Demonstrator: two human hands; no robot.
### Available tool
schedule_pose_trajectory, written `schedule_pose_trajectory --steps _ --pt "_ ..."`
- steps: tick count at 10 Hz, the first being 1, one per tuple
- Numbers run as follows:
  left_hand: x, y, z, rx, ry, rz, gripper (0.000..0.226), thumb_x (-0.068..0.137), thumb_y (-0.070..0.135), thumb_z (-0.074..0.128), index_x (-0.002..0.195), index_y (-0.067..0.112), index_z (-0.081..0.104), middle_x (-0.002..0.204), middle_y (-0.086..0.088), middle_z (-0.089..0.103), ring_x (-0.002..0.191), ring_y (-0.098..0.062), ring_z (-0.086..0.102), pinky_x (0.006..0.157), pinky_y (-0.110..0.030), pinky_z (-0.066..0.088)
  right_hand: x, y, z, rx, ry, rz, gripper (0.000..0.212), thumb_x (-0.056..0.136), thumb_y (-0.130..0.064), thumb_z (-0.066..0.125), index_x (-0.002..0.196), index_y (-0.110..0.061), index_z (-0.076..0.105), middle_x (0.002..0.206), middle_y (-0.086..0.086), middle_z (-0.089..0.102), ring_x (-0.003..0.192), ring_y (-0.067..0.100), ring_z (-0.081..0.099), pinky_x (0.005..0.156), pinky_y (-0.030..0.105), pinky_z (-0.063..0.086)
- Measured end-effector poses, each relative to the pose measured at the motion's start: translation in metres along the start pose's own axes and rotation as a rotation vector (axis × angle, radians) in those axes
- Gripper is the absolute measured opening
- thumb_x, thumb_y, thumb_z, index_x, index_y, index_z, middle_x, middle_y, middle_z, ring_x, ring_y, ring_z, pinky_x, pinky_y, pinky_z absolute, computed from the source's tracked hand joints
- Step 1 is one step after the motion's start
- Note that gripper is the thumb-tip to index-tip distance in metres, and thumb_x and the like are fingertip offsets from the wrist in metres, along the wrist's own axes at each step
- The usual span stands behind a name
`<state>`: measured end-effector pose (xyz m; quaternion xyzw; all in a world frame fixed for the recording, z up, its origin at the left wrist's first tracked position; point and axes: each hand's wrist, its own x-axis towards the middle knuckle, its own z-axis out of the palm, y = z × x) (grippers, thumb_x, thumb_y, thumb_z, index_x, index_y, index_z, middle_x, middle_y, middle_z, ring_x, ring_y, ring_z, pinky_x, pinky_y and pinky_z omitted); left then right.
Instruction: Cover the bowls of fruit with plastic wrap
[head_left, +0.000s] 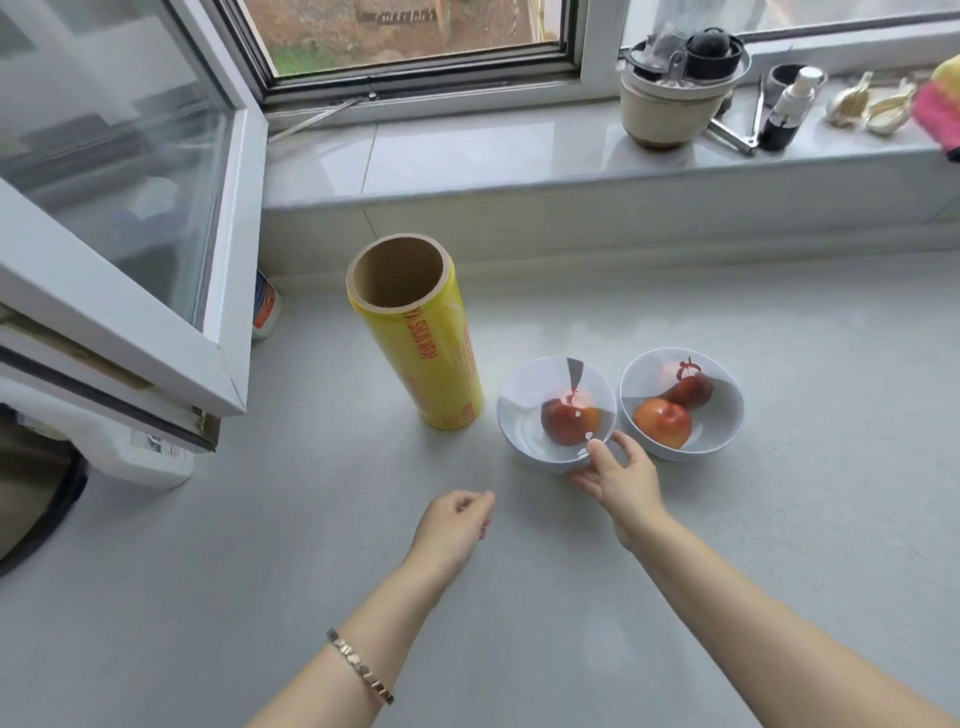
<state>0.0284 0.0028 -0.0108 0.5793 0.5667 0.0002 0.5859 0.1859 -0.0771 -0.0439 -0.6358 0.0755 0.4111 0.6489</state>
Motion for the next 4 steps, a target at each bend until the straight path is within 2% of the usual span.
schedule_pose_trajectory --steps 1,2,3,4 --pt "-0.003 -0.006 0.0 0.039 -0.016 0.01 0.021 0.094 0.023 0.05 0.073 0.019 0.055 0.082 -0.003 0.059 0.079 -0.017 0.056 0.063 -0.022 0.039 0.008 0.004 0.003 0.04 0.02 0.048 0.044 0.093 -0.008 0.049 0.135 -0.002 0.035 0.125 0.022 0.051 0.103 0.039 0.06 0.069 0.029 0.058" --pt "-0.006 -0.01 0.003 0.087 -0.064 0.021 0.02 0.093 0.023 0.051 0.075 0.017 0.056 0.082 -0.004 0.058 0.078 -0.017 0.055 0.062 -0.023 0.038 0.01 0.006 0.0 0.077 0.006 0.044 0.042 0.093 -0.006 0.048 0.133 -0.001 0.036 0.124 0.023 0.052 0.106 0.042 0.058 0.056 0.022 0.057" --pt "-0.007 -0.012 0.006 0.135 -0.094 0.024 0.018 0.092 0.025 0.051 0.077 0.02 0.057 0.085 -0.003 0.061 0.081 -0.018 0.058 0.063 -0.024 0.039 0.008 0.01 -0.004 0.0 -0.024 0.072 0.041 0.093 -0.009 0.049 0.132 0.001 0.038 0.123 0.024 0.053 0.101 0.039 0.061 0.058 0.021 0.057" --pt "-0.008 -0.01 0.009 0.182 -0.101 0.06 0.015 0.092 0.027 0.052 0.078 0.022 0.057 0.087 -0.002 0.061 0.087 -0.019 0.061 0.068 -0.024 0.041 0.005 0.006 -0.012 -0.136 -0.015 0.101 0.037 0.093 -0.01 0.049 0.124 0.01 0.045 0.111 0.025 0.059 0.085 0.03 0.063 0.061 0.021 0.057"
